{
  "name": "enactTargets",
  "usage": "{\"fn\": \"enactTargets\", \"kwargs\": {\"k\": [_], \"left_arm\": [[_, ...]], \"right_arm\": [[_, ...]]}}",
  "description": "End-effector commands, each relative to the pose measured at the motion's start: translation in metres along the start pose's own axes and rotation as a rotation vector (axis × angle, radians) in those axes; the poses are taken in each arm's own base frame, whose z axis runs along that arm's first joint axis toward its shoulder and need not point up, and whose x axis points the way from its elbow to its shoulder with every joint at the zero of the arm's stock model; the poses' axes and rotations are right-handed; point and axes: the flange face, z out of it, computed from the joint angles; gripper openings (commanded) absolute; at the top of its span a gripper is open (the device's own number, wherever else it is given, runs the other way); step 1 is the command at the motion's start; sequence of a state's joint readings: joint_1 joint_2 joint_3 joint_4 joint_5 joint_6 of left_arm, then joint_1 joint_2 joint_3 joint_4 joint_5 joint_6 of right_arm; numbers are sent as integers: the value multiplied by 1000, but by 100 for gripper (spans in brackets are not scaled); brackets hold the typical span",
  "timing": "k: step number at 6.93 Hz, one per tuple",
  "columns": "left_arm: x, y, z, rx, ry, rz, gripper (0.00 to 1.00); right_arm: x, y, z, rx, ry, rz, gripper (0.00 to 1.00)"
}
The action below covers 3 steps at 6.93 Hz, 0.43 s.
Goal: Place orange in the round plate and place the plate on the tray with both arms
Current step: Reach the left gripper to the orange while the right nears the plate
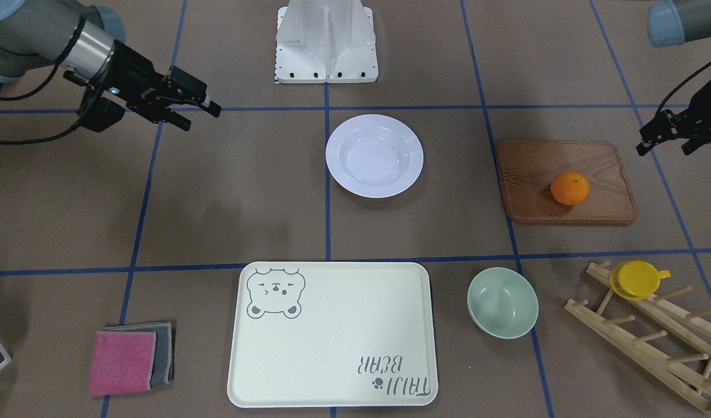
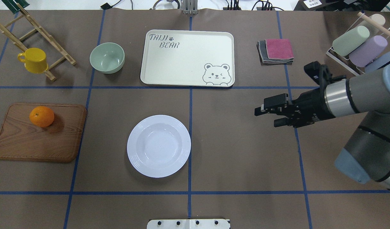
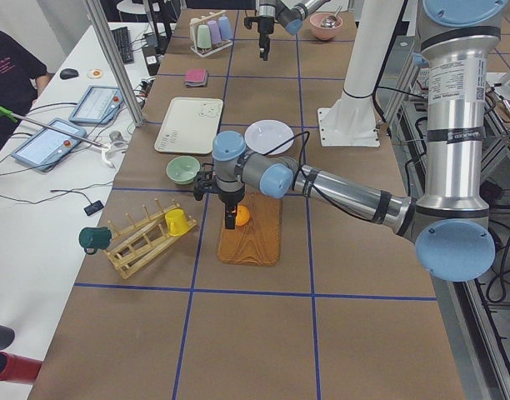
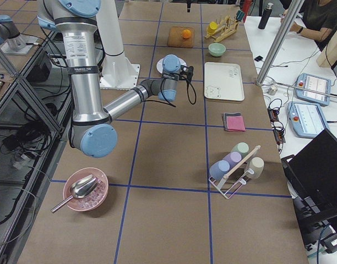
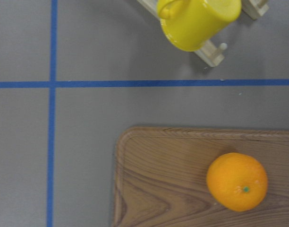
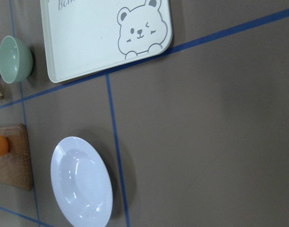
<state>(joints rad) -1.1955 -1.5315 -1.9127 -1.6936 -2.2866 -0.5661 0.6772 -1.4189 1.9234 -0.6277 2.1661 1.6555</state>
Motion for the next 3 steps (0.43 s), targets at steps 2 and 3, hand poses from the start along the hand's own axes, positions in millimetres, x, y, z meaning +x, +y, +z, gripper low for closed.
{"fn": "enactTargets", "kwargs": {"k": [2, 3], "left_arm": [[57, -5, 40, -38, -5, -3, 99], [53, -11, 67, -28, -8, 9, 99]], "right_arm": [[-31, 59, 65, 8, -61, 27, 100], [-34, 66, 72, 4, -65, 40, 100]]}}
